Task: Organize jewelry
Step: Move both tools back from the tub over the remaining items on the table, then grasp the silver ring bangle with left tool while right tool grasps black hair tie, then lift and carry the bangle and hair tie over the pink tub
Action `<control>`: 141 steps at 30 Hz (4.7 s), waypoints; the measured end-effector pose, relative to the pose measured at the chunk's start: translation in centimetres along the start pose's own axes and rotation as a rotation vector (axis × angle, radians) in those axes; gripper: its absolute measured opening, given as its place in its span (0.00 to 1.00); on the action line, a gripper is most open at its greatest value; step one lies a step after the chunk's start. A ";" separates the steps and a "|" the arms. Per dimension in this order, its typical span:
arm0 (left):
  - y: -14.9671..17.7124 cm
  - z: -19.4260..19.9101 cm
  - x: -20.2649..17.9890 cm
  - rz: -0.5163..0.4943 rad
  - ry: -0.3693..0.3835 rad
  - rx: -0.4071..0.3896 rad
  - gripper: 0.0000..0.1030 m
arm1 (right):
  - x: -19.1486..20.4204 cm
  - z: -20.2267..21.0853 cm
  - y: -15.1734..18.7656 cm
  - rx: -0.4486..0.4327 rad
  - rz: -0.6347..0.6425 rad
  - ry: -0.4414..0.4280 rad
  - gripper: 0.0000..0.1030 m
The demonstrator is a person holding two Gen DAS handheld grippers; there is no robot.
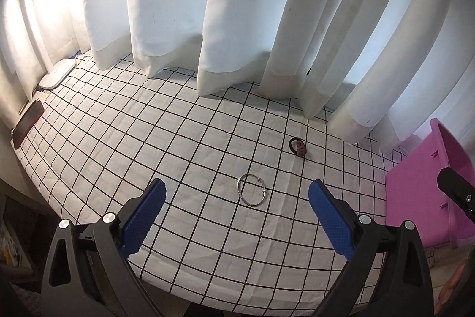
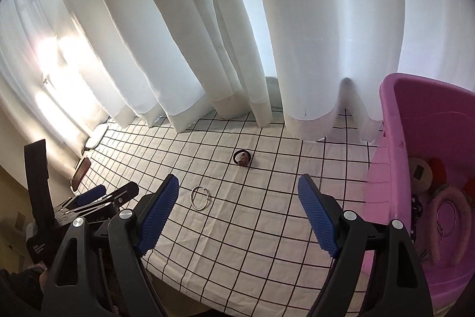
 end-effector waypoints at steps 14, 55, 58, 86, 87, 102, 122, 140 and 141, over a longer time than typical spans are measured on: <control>3.3 -7.2 1.5 0.143 -0.031 0.059 0.92 | 0.7 -13.1 -0.4 0.143 0.119 0.046 0.76; 4.0 -15.3 -1.5 0.244 -0.279 -0.007 0.95 | -0.8 -25.0 -1.9 0.156 0.383 0.105 0.76; 3.8 -15.4 -1.4 0.244 -0.279 -0.010 0.95 | -0.6 -25.2 -2.1 0.144 0.400 0.114 0.76; 3.8 -14.4 -1.3 0.208 -0.251 -0.063 0.41 | 0.9 -24.6 -1.2 0.083 0.466 0.082 0.22; 3.9 -14.3 -1.2 0.209 -0.257 -0.066 0.41 | 0.8 -24.5 -1.3 0.083 0.460 0.078 0.21; 4.4 -12.5 0.4 0.197 -0.220 -0.100 0.41 | 0.1 -23.1 -0.2 0.102 0.334 0.001 0.20; 0.2 -3.6 5.7 0.000 -0.166 -0.164 0.41 | 7.3 -13.8 0.1 0.054 0.267 -0.001 0.20; -3.0 4.3 -1.2 -0.296 0.064 -0.268 0.41 | 5.6 1.0 0.0 -0.149 0.072 0.133 0.20; -2.9 4.5 -2.3 -0.316 0.086 -0.272 0.41 | 4.7 1.9 0.1 -0.160 0.053 0.148 0.20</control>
Point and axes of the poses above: each gripper's, at about its wrist camera, not at the fingertips, and z roughly against the way its jaws point, x to its left, y to its underside, the point moved 3 cm from there along -z, roughly the way its jaws point, and after that the axes turned 6 degrees about x, right-handed, at the moved point
